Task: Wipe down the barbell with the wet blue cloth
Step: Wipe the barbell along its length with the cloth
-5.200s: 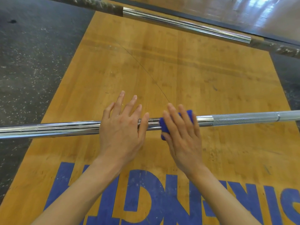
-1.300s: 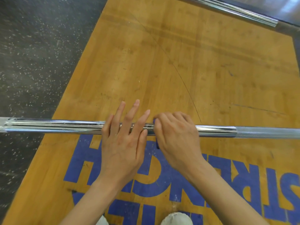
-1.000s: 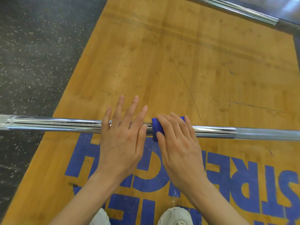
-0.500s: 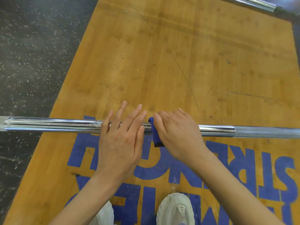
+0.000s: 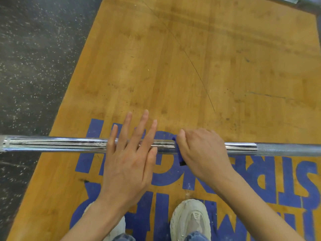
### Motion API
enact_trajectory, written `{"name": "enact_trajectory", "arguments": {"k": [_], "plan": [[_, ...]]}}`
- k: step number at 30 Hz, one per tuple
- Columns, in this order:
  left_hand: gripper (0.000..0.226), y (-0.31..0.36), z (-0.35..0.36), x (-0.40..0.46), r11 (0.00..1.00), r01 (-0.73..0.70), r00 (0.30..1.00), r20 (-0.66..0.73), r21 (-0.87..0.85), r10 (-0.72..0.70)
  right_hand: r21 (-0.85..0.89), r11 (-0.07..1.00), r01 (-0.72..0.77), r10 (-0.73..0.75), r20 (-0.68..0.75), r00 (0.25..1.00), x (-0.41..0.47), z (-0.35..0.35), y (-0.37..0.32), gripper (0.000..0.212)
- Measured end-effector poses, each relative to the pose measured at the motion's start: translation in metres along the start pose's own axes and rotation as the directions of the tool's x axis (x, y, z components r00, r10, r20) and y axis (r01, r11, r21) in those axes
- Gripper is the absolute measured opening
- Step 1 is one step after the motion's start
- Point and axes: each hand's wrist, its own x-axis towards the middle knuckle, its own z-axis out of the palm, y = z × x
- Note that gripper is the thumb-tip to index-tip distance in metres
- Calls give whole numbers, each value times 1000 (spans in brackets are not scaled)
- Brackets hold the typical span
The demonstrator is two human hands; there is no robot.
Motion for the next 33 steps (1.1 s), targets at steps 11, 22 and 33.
{"name": "enact_trajectory", "arguments": {"k": [11,22,33], "plan": [[53,0,0,-3,996,-7,998,63,85,2,56,998,17,-24,126,992,-5,-3,-19,17],[53,6,0,-33,991,-26,999,41,133,20,244,963,-116,-65,626,777,14,-10,-11,37],[55,14,0,-54,993,-16,1000,21,121,14,362,854,-373,-55,777,627,4,-17,-7,39]]}}
